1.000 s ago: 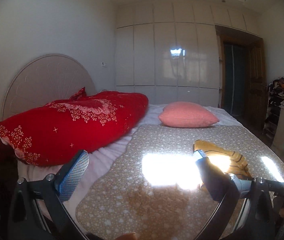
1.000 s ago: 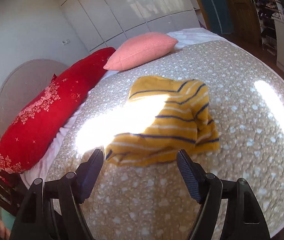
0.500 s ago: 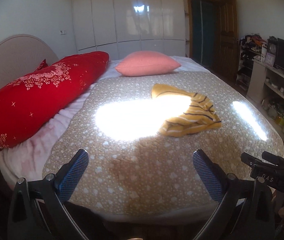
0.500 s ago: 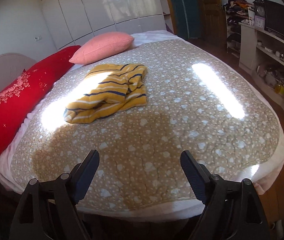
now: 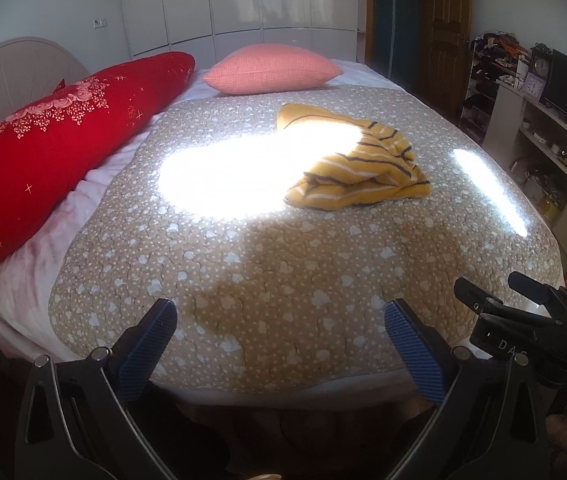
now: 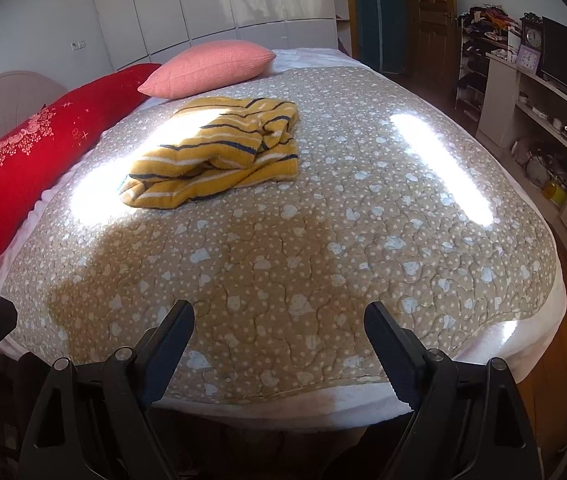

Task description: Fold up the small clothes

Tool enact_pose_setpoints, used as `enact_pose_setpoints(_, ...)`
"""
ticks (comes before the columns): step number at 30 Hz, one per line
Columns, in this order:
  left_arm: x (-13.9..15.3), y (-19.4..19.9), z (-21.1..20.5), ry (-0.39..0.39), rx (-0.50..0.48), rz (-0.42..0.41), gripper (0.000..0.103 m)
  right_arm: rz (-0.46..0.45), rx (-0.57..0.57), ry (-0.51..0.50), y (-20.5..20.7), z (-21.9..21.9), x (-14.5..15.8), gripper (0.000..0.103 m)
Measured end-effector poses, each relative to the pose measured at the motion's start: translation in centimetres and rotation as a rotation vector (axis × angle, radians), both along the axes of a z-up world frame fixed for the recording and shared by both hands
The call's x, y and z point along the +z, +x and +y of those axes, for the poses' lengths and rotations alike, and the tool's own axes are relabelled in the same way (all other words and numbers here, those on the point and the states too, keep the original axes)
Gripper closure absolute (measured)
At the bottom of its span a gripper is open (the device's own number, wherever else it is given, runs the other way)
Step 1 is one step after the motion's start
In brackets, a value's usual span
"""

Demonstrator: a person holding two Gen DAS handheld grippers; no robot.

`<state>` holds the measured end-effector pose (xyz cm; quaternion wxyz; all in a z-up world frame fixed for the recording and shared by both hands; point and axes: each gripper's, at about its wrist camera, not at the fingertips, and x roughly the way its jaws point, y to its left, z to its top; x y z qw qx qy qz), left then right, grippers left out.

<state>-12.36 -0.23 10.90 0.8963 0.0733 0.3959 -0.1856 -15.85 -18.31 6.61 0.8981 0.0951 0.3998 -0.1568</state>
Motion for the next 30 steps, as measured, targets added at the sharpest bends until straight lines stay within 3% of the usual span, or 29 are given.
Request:
enact_pose_setpoints(15, -1.1, 0.2, 0.3, -0.029, -0.007, 0.053, 0.0, 0.03, 0.001, -0.041, 0.6, 0.4, -0.6, 0.011)
enact_pose_setpoints(30, -1.8, 0.2, 0.1, 0.002, 0.007, 0.065, 0.0, 0.05, 0.002, -0.032, 0.5, 0.2, -1.3, 0.011)
